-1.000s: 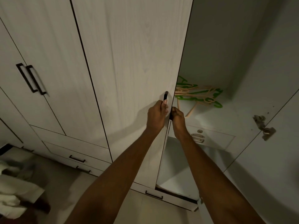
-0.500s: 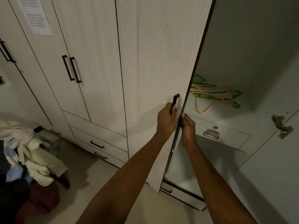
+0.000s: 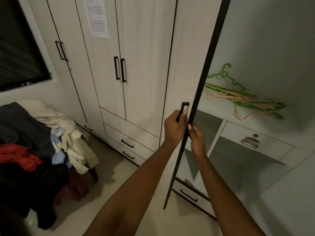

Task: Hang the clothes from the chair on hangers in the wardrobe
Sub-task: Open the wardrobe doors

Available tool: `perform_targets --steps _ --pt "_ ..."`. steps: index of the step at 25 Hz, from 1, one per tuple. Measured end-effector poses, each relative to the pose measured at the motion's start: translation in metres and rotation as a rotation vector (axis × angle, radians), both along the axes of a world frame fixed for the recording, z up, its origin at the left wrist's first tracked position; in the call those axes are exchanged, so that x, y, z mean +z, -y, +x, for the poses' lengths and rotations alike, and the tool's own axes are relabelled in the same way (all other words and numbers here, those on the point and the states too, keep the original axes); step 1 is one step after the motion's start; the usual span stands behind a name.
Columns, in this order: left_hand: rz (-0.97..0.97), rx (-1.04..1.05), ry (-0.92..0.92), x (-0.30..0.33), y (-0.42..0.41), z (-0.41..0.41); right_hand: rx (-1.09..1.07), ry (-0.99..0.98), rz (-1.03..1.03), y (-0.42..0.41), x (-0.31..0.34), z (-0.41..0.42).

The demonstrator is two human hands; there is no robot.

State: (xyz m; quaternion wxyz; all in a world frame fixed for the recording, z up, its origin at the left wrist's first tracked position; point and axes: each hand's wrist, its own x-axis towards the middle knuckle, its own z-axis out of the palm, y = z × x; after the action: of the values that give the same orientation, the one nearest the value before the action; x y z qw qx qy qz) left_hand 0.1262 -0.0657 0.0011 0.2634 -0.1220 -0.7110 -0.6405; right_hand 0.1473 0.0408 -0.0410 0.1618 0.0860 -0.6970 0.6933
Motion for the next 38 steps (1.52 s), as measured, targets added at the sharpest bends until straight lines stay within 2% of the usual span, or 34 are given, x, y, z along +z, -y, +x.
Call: perform_targets --steps 9,14,19,22,28,38 --pt "-0.067 0.024 0.086 0.001 0.135 -0.016 0.040 0.053 0.180 0.126 0.005 -0.007" --pt "-0.111 0.077 0.052 0.003 0.188 -0.032 0.091 -0.050 0.252 0.170 -0.002 -0.028" --pt "-0.112 0.094 0.129 -0.005 0.238 -0.071 0.055 -0.131 0.403 0.213 -0.011 -0.063" --pt "-0.034 0.043 0.172 -0.002 0.259 -0.088 0.002 -0.152 0.450 0.240 -0.015 -0.079" --pt "0.057 -0.066 0.221 0.000 0.296 -0.122 -0.058 -0.179 0.406 0.281 -0.023 -0.109" --pt "0.043 -0.113 0.258 -0.006 0.315 -0.146 -0.133 -0.200 0.358 0.307 -0.028 -0.124"
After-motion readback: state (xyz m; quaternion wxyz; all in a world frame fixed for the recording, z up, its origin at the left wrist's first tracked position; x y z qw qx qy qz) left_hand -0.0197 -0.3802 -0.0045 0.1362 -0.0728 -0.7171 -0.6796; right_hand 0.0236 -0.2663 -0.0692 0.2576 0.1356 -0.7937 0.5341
